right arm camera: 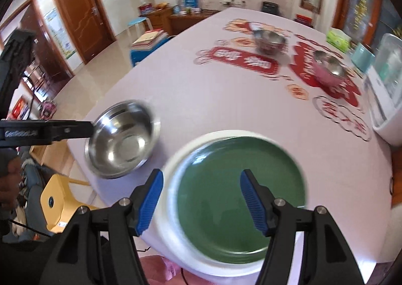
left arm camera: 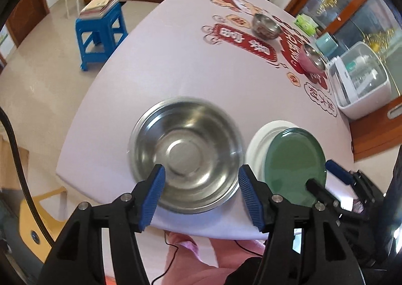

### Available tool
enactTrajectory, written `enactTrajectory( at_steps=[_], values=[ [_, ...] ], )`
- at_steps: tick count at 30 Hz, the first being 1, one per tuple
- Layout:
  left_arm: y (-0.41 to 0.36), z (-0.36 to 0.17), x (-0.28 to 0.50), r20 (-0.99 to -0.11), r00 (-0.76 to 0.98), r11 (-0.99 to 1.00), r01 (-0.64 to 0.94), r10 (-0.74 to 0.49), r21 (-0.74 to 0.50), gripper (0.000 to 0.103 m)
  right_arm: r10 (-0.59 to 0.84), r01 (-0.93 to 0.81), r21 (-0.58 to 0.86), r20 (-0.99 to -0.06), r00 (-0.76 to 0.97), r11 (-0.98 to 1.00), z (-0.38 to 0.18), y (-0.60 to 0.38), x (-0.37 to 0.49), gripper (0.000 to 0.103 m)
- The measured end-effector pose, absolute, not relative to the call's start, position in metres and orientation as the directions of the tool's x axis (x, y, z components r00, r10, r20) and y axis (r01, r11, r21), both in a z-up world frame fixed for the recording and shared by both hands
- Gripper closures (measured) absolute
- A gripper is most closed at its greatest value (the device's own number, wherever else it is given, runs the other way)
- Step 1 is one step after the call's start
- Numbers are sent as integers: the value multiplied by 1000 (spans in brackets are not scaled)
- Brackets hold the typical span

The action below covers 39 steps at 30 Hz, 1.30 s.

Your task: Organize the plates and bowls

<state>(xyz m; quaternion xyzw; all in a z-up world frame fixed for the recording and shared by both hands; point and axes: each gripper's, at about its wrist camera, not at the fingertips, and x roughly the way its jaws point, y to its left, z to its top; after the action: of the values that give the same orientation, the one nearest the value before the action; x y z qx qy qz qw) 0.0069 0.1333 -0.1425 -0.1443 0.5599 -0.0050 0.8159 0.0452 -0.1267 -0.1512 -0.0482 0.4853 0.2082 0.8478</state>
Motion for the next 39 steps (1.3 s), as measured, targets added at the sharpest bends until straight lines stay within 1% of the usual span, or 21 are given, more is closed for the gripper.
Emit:
enactTrajectory(
  at_steps=[2, 7, 10, 14, 20, 24, 29, 39],
  values=[
    [118, -131, 18, -912, 373, 967, -113, -172, -229, 39, 299, -379, 121, -838, 456, 917, -145, -145, 54, 39],
    [80, -104, 48, -912, 384, 983, -48, -143, -175, 38, 258, -334, 93, -831, 493, 938, -125, -192, 81, 39],
    [58, -89, 67, -909, 390, 986, -8, -148, -164, 34, 201, -300, 38, -819, 537, 953, -110, -222, 99, 39],
    [31, -73, 92, -912, 389, 992, 29, -127, -126, 33, 168, -269, 9, -800, 575, 963, -95, -255, 120, 39],
    [2, -57, 140, -920, 374, 993, 35, -119, -115, 32, 130, -232, -25, -768, 627, 972, -78, -302, 160, 39],
    [-18, -55, 172, -929, 350, 992, 21, -124, -125, 32, 136, -214, -8, -750, 648, 977, -72, -326, 189, 39],
    [-45, -61, 213, -950, 275, 988, 12, -149, -152, 31, 147, -206, 8, -732, 665, 978, -72, -350, 221, 38],
    [-95, -60, 277, -956, 270, 993, 29, -115, -112, 27, 206, -228, 68, -717, 666, 971, -89, -376, 282, 38]
  ],
)
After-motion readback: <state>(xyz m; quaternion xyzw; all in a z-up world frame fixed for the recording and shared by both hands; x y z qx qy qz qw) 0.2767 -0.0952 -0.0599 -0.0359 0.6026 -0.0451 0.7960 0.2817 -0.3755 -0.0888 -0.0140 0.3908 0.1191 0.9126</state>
